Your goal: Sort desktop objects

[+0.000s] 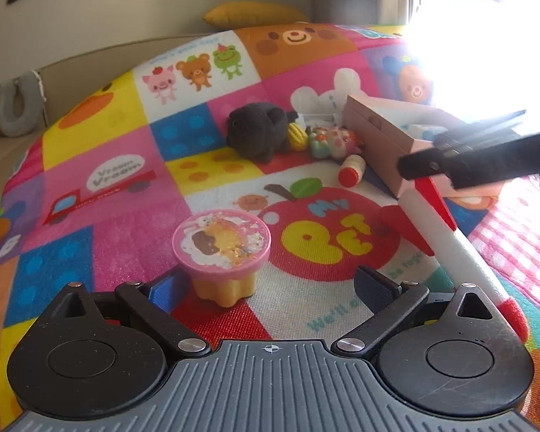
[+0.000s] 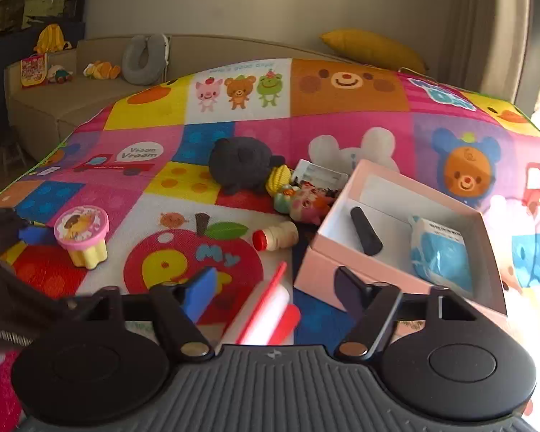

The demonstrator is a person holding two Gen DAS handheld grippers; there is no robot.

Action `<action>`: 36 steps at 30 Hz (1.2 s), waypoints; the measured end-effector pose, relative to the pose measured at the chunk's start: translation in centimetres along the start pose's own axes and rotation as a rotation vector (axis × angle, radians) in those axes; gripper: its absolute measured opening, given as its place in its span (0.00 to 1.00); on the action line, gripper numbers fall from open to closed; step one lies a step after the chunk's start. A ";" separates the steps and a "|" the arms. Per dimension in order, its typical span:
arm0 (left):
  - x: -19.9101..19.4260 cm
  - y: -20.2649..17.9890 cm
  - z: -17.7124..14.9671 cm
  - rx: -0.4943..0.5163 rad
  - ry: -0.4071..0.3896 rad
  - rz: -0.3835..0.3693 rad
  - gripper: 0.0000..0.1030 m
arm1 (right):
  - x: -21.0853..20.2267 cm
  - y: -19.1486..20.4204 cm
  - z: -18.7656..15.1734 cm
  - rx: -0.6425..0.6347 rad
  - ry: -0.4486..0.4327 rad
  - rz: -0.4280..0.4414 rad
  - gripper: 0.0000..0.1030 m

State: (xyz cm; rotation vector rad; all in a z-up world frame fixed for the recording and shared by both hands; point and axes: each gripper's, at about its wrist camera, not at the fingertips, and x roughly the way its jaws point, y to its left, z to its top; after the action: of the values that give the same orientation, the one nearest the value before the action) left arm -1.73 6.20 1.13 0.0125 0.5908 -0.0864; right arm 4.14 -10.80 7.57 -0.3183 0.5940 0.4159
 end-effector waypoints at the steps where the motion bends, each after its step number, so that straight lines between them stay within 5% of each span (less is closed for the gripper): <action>1: -0.1 0.1 -0.1 -0.007 -0.007 0.004 0.99 | 0.8 0.2 1.3 -0.007 0.024 0.011 0.48; 6: -0.4 1.0 -0.3 -0.068 -0.028 -0.009 0.99 | 7.4 1.2 6.4 -0.014 0.193 -0.037 0.47; 11: -0.5 2.0 -0.3 -0.132 -0.034 -0.025 0.99 | 11.6 2.2 6.5 -0.093 0.259 -0.156 0.38; 13: -0.6 2.3 -0.4 -0.151 -0.044 -0.027 0.99 | 12.4 2.2 6.3 -0.092 0.291 -0.160 0.19; 17: -0.9 2.4 -0.5 -0.162 -0.071 -0.021 0.99 | 10.6 0.9 6.2 -0.026 0.284 -0.092 0.03; 25: -1.0 1.1 -0.3 -0.091 -0.076 0.015 1.00 | 3.7 -1.4 5.7 0.126 0.283 0.130 0.04; 36: -1.4 1.2 -0.6 -0.095 -0.096 0.025 1.00 | 9.9 1.7 4.6 0.091 0.229 -0.122 0.29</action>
State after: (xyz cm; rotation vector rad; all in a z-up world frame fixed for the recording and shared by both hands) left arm -3.13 7.56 1.36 -0.0762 0.4982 -0.0345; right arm 12.94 -4.62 5.03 -0.3155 0.8104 0.2357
